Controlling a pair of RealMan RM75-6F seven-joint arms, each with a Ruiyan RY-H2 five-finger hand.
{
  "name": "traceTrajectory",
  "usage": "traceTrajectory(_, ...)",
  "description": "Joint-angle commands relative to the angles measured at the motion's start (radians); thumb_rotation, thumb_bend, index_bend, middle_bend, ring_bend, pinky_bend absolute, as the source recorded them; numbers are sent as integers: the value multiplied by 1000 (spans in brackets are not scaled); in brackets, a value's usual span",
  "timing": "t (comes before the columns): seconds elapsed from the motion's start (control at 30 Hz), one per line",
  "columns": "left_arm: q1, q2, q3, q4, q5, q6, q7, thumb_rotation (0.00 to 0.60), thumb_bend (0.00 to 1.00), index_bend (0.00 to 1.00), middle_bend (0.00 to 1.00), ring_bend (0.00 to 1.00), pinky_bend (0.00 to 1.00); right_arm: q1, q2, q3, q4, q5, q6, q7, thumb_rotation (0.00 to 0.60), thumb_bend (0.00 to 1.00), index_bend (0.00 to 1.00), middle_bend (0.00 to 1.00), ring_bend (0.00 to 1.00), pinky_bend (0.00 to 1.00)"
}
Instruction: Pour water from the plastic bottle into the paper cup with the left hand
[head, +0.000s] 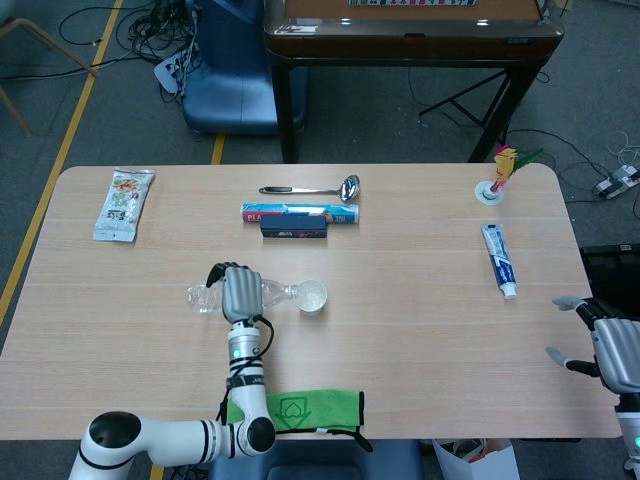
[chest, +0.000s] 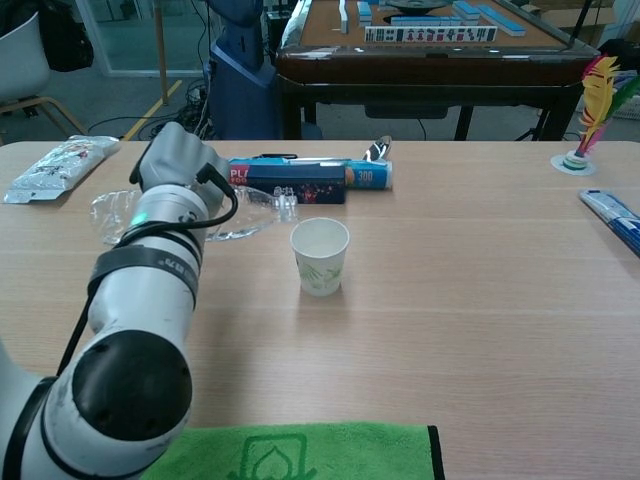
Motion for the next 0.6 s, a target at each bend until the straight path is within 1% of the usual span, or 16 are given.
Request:
traceTrajectory(0.03, 11, -9, -25, -15, -18, -15, -37, 600, 8, 685, 665, 544, 550, 0, 0, 0, 0, 0, 1, 1, 600, 49, 324, 370, 288, 414)
traceTrajectory(0.2, 21, -9, -69, -55, -53, -34, -81, 600, 8, 686, 665, 545, 550, -1, 1, 1, 2, 0, 2, 6, 600, 49, 324, 370, 288, 414)
traceTrajectory(0.3, 31, 6, -75, -71, -39, -56, -144, 600, 8, 686, 666, 545, 554, -1, 1, 1, 2, -1, 3, 7, 600, 49, 324, 370, 288, 414)
traceTrajectory(0.5, 62, 30, -87, -117, -26, -63, -250, 600, 8, 684, 666, 545, 555, 0, 1, -1, 0, -4, 2, 5, 600, 49, 324, 370, 288, 414)
traceTrajectory(0.6, 92, 55, -87, -143, 5, -70, -350, 600, 8, 683, 666, 543, 556, 0, 0, -2, 0, -5, 1, 2, 600, 49, 324, 370, 288, 414)
